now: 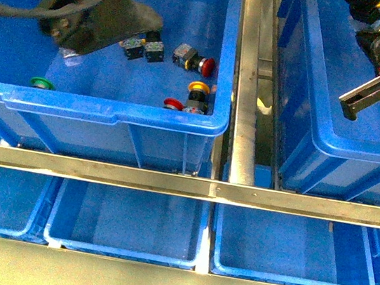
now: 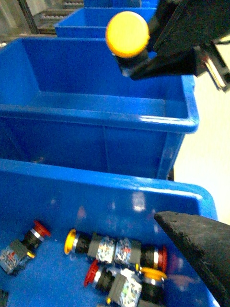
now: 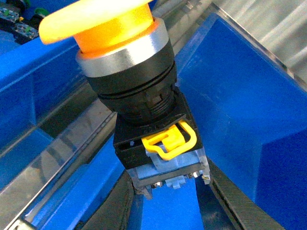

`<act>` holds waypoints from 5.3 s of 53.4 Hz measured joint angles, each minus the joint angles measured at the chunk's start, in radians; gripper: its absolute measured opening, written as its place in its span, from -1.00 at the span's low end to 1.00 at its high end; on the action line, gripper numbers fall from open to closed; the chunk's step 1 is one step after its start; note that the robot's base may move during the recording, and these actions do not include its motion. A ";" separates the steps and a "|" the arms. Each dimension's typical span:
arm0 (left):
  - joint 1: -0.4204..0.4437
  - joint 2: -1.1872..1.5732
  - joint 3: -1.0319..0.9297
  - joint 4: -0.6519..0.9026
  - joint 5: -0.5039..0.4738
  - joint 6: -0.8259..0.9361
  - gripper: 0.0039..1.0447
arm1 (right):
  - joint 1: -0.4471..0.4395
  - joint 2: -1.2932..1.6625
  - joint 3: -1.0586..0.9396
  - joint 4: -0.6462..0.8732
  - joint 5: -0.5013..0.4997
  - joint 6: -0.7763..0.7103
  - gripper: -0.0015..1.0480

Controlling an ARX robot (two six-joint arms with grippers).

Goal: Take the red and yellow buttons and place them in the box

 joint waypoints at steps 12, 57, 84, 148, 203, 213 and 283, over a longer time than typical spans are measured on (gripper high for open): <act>0.002 -0.316 -0.303 -0.078 -0.218 0.225 0.85 | -0.057 -0.032 -0.002 -0.023 -0.015 -0.005 -0.52; 0.249 -1.568 -0.863 -0.256 -0.381 0.790 -0.96 | -0.179 -0.472 -0.122 -0.364 -0.125 0.021 -0.52; 0.460 -1.584 -0.863 -0.279 -0.169 0.795 -0.96 | -0.225 -0.533 -0.125 -0.410 -0.134 0.021 -0.52; 0.463 -1.584 -0.863 -0.279 -0.168 0.798 -0.15 | -0.258 -0.417 -0.104 -0.359 -0.173 0.020 -0.53; 0.463 -1.585 -0.863 -0.279 -0.168 0.799 0.85 | -0.228 0.604 0.844 -0.644 0.114 0.432 -0.53; 0.463 -1.585 -0.863 -0.279 -0.168 0.799 0.85 | -0.245 0.668 0.937 -0.685 0.140 0.446 -0.53; 0.463 -1.585 -0.863 -0.279 -0.168 0.799 0.85 | -0.630 -0.323 0.006 -0.534 -0.551 0.446 0.87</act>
